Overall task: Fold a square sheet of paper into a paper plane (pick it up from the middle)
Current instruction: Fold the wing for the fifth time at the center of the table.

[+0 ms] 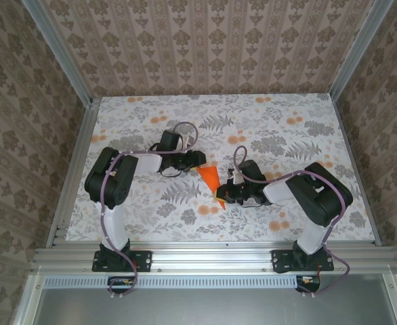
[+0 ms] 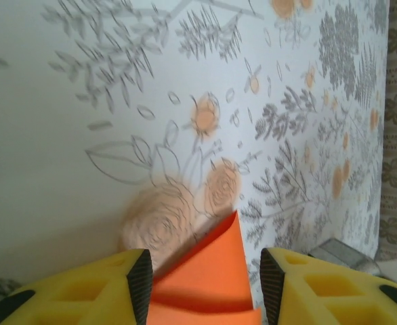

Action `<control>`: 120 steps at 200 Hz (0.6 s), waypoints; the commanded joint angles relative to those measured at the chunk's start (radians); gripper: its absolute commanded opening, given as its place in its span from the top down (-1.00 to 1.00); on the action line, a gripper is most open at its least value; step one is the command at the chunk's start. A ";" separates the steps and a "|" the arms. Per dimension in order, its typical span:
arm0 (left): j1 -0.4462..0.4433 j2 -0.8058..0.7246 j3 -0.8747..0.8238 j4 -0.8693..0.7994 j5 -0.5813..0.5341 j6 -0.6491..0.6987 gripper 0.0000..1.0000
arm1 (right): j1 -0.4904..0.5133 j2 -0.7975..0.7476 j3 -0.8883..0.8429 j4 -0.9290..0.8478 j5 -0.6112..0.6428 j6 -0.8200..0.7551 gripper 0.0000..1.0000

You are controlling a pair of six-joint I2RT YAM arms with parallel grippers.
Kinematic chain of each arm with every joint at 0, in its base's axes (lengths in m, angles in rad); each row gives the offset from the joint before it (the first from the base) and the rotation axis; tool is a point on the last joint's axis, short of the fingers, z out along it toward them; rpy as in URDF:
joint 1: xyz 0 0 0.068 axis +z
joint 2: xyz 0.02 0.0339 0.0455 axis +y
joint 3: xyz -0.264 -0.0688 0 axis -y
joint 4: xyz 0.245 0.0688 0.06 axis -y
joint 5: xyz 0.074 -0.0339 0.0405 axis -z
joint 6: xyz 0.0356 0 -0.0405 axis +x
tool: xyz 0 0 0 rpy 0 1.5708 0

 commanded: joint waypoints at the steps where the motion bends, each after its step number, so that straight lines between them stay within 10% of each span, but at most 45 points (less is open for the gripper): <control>1: 0.045 0.015 0.038 -0.057 -0.010 0.052 0.01 | 0.009 0.081 -0.067 -0.192 0.044 -0.006 0.99; 120: -0.131 -0.253 -0.057 -0.205 -0.109 0.066 0.03 | 0.009 0.088 -0.042 -0.187 0.058 0.004 0.98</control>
